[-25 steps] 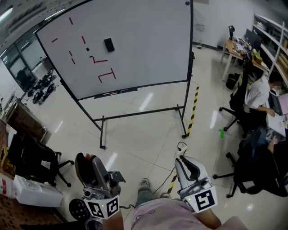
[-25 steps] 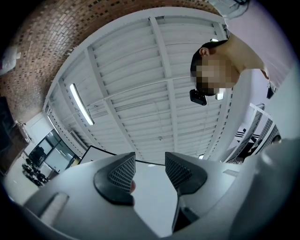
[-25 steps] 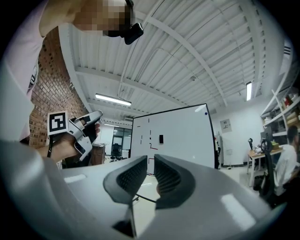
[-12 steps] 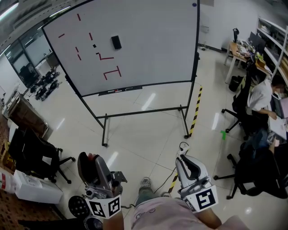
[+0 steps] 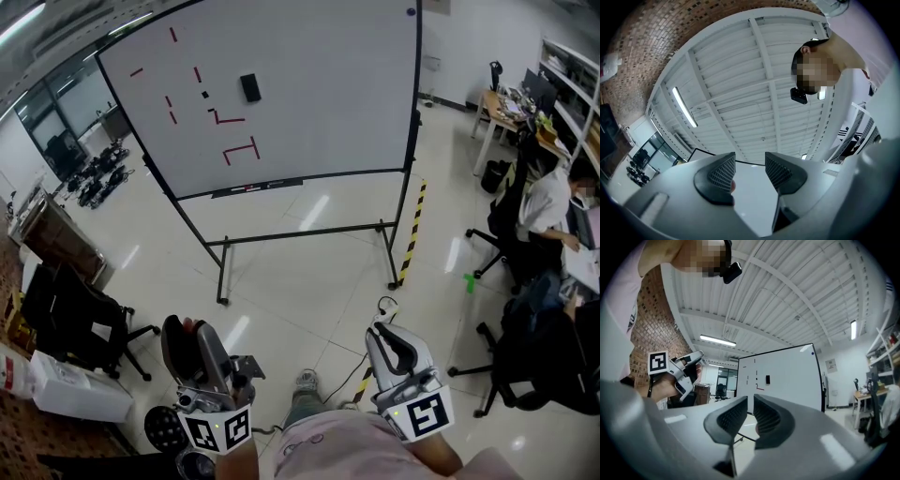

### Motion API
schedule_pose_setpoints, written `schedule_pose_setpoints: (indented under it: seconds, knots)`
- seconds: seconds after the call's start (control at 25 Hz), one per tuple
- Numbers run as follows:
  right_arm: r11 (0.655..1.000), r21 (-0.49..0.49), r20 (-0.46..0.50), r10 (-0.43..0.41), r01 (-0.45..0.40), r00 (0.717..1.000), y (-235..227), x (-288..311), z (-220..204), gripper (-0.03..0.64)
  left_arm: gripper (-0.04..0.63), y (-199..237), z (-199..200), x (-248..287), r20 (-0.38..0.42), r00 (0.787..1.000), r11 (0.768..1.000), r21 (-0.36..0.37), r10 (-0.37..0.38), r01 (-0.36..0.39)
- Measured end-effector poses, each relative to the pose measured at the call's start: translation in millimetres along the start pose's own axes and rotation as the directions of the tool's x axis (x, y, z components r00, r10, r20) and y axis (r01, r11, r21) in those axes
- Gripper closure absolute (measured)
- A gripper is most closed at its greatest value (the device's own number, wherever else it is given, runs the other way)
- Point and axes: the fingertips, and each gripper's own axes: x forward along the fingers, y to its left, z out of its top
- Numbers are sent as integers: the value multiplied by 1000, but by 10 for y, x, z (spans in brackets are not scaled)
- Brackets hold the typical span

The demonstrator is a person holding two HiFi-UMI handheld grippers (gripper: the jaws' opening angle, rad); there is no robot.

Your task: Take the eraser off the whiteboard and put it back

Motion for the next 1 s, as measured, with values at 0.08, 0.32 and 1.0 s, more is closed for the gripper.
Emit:
schedule_pose_setpoints:
  seconds: [0.08, 0.32, 1.0]
  knots:
    - [999, -36, 29, -12, 13, 1000, 18, -35, 65, 614, 390, 18, 14, -9, 2, 1000, 1000, -1, 4, -4]
    - [999, -41, 42, 1, 1, 999, 20, -36, 100, 614, 390, 26, 35, -43, 4, 1000, 1000, -2, 12, -12]
    - [1000, -22, 47, 19, -18, 999, 26, -74, 84, 614, 389, -9, -11, -82, -11, 1000, 1000, -7, 16, -16]
